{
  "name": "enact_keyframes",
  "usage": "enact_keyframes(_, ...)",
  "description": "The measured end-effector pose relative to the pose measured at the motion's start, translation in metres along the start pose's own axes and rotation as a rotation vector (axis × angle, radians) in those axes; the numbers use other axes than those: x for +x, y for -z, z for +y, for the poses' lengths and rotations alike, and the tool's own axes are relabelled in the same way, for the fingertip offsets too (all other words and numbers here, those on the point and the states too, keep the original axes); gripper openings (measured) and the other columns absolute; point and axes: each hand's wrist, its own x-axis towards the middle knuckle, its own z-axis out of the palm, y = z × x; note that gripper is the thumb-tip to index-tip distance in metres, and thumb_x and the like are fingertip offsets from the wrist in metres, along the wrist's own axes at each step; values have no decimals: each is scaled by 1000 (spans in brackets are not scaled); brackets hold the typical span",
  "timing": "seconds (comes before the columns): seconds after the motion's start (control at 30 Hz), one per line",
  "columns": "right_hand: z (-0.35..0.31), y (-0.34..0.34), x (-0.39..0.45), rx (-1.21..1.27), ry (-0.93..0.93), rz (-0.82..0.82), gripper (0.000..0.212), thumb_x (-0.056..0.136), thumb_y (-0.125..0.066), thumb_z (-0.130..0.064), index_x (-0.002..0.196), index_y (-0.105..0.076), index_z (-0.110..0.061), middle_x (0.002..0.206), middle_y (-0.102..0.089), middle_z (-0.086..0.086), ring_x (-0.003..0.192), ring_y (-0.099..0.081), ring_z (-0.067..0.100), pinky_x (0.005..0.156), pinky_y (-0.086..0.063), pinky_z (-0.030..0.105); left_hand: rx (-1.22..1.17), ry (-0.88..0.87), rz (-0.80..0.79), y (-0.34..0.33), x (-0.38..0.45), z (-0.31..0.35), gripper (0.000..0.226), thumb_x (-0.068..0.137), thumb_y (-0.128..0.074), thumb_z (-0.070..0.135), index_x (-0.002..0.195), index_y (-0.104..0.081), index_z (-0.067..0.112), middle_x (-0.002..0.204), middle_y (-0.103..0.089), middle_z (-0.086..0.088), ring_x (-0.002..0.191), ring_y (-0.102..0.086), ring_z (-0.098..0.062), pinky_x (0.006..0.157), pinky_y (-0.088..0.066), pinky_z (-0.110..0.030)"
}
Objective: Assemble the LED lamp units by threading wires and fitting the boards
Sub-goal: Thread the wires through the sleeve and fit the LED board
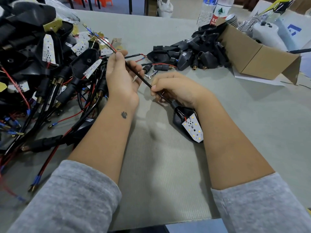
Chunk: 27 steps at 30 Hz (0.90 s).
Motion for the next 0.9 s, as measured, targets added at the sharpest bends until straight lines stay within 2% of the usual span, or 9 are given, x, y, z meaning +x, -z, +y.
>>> enact_keyframes(0.1, 1, -3, -1, -23, 2, -2, 26, 90, -52, -1, 65, -55, -5, 59, -55, 5, 51, -46, 14, 48, -37, 21, -25, -26, 14, -1, 1, 0, 27, 107, -33, 21, 88, -51, 14, 57, -41, 1, 44, -41, -8, 45, -39, -20)
enact_keyframes(0.2, 6, -9, 3, -136, 27, 185, 32, 92, -58, -12, 60, -56, -8, 57, -53, 5, 49, -43, 14, 46, -35, 21, 218, -119, 80, 3, 8, 0, 30, 106, -30, 20, 84, -48, 16, 50, -31, 7, 40, -22, -6, 40, -22, -19)
enact_keyframes(0.27, 11, -11, 9, -158, 46, 385, 26, 89, -59, -14, 64, -63, -8, 58, -56, -3, 52, -47, 12, 49, -43, 23, 447, -173, 106, 6, 12, -2, 30, 105, -31, 20, 82, -51, 18, 51, -31, 9, 44, -24, -8, 44, -26, -23)
enact_keyframes(0.37, 17, -11, 22, -360, 112, 576, 12, 84, -56, -10, 80, -67, -10, 70, -56, -10, 65, -51, 7, 68, -47, 29, 704, -207, 87, 10, 17, -7, 27, 102, -33, 20, 84, -53, 23, 68, -42, 5, 63, -37, -16, 67, -42, -46)
enact_keyframes(0.47, 22, -11, 34, -666, 123, 529, 22, 84, -56, -13, 103, -66, -20, 110, -56, -1, 106, -50, 17, 92, -38, 28, 791, -269, 79, 11, 18, -12, 16, 101, -35, 20, 95, -50, 22, 78, -49, 3, 69, -44, -15, 69, -39, -35)
enact_keyframes(0.53, 23, -11, 42, -815, 119, 475, 35, 85, -58, -18, 120, -61, -22, 125, -51, 5, 120, -40, 24, 98, -30, 28, 804, -277, 67, 11, 19, -14, 16, 101, -36, 19, 92, -49, 25, 74, -51, 3, 63, -45, -13, 65, -37, -30)
enact_keyframes(0.63, 24, -13, 53, -969, 113, 426, 47, 88, -57, -29, 134, -50, -26, 129, -48, 6, 120, -38, 28, 95, -28, 31, 828, -219, 34, 12, 21, -16, 25, 98, -39, 13, 83, -52, 27, 71, -55, 3, 59, -45, -14, 62, -38, -30)
enact_keyframes(0.73, 22, -16, 60, -1083, 57, 417, 45, 94, -46, -42, 138, -45, -35, 130, -46, 6, 122, -37, 28, 99, -27, 37, 909, -197, 18, 12, 19, -17, 22, 94, -42, 9, 86, -60, 21, 76, -57, 5, 60, -46, -9, 61, -37, -25)
enact_keyframes(0.9, 21, -16, 65, -1153, 34, 439, 34, 94, -41, -47, 119, -59, -32, 122, -50, 2, 121, -37, 28, 98, -25, 39, 943, -199, 26, 8, 15, -15, 22, 92, -42, 9, 97, -60, 19, 87, -64, 0, 73, -54, -11, 60, -38, -23)
